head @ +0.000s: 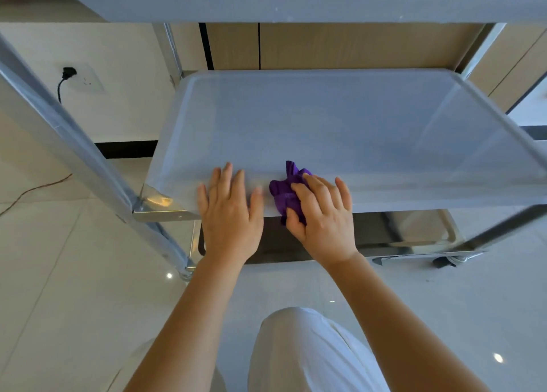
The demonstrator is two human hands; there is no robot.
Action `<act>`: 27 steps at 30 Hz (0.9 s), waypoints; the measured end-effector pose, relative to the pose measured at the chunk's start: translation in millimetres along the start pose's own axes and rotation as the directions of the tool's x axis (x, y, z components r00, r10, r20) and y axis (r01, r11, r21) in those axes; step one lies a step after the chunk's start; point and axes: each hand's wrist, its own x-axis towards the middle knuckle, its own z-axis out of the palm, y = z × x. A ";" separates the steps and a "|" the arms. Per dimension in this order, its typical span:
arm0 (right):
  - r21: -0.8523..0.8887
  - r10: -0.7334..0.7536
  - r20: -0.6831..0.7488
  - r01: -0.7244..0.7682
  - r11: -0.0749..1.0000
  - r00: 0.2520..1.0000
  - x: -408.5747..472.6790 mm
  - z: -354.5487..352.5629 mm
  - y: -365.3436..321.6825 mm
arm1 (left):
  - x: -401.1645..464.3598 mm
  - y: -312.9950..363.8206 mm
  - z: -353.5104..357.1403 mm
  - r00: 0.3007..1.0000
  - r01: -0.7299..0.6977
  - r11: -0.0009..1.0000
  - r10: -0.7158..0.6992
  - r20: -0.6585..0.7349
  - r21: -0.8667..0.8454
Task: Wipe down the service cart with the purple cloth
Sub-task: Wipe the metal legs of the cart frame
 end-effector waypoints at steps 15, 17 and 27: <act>0.034 0.218 -0.029 -0.217 0.975 0.975 -20.9 -56.1 121.4 | 5.4 31.6 12.0 0.986 0.168 0.980 -0.166 -0.027 0.108; 0.058 0.262 -0.057 -0.258 0.964 0.963 -18.7 -53.1 116.4 | -0.5 60.1 20.5 0.998 0.052 0.997 -0.051 -0.021 0.059; 0.003 0.183 0.028 -0.183 0.983 0.983 -26.2 -71.3 147.7 | -18.5 159.2 67.8 0.904 -0.410 0.911 0.413 0.107 -0.052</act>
